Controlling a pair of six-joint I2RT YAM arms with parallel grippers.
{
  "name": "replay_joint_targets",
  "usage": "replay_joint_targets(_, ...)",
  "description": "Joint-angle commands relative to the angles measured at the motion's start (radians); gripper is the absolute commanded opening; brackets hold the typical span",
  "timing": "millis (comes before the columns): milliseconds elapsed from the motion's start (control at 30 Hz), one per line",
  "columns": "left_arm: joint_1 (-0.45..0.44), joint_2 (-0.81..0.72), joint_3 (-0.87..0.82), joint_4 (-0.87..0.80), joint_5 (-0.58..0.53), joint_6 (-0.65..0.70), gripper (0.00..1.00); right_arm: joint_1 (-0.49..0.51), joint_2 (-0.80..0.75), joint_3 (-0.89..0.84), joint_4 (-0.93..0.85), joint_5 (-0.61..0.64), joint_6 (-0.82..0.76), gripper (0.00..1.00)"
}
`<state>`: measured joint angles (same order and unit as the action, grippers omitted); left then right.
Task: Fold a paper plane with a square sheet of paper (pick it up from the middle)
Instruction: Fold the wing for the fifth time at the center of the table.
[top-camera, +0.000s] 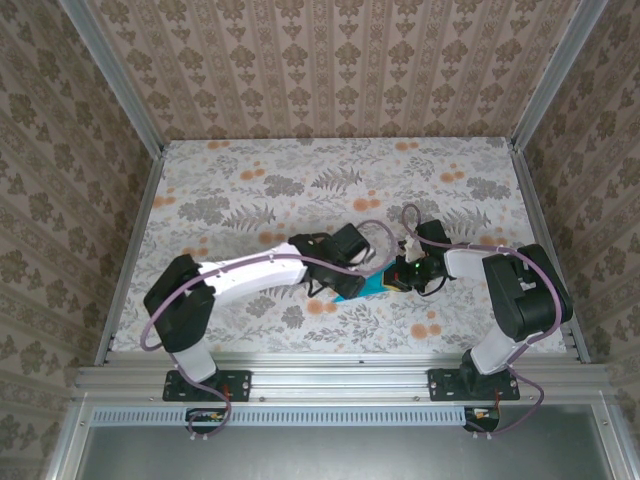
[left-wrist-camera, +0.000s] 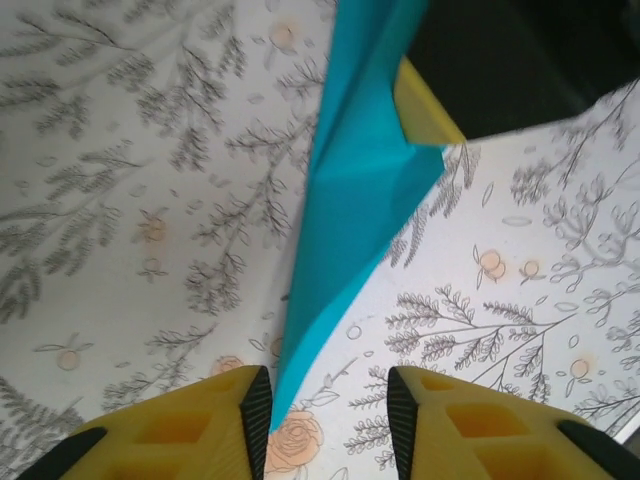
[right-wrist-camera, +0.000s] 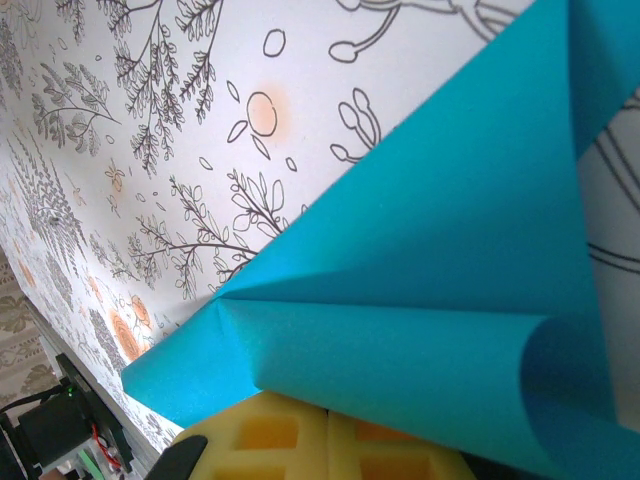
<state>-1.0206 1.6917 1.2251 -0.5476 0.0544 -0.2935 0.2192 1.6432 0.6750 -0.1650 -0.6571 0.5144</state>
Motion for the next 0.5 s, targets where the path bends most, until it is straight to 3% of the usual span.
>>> replay_joint_targets(0,0.055,-0.018,-0.034,0.072,0.106,-0.066,0.34,0.002,0.019,-0.018,-0.029,0.049,-0.020,0.00)
replay_joint_targets(467,0.098,0.171,0.010,0.112,0.229,-0.069,0.13,0.002,0.005,-0.033,-0.005,0.034,-0.005,0.01)
